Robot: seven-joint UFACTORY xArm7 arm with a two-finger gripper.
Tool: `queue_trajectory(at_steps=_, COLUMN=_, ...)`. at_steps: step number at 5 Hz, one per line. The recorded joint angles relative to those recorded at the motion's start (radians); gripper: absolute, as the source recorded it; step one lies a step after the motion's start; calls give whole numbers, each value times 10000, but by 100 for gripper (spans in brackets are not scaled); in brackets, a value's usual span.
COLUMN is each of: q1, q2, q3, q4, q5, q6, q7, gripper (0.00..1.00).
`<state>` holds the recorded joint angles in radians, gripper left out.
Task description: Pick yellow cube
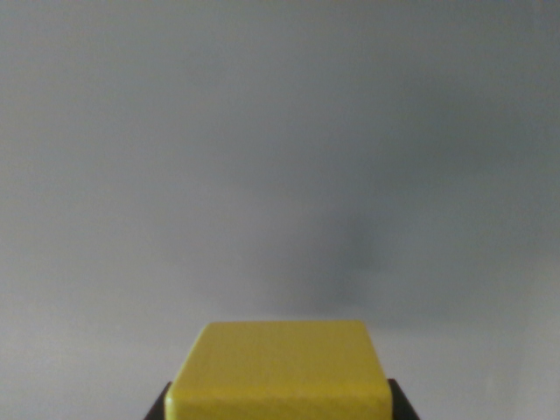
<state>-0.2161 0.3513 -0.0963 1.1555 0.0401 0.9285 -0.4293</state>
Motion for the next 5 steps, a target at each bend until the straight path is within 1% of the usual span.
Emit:
queue_trajectory(at_steps=1, q1=5, q2=-143, q3=-7, q4=252, q5=-20, q6=394, q7=12, gripper=100)
queue_trajectory(at_steps=2, q1=5, q2=-143, q3=-7, q4=252, q5=-20, q6=394, q7=12, gripper=100)
queue_trajectory(at_steps=3, q1=10, q2=-293, q3=-15, q4=516, q5=-40, q6=807, q7=26, gripper=100)
queue_trajectory(at_steps=4, q1=10, q2=-293, q3=-15, q4=516, q5=-40, q6=807, q7=26, gripper=100)
queue_trajectory(at_steps=5, q1=16, q2=-454, q3=-23, q4=797, q5=-62, q6=1248, q7=40, gripper=100)
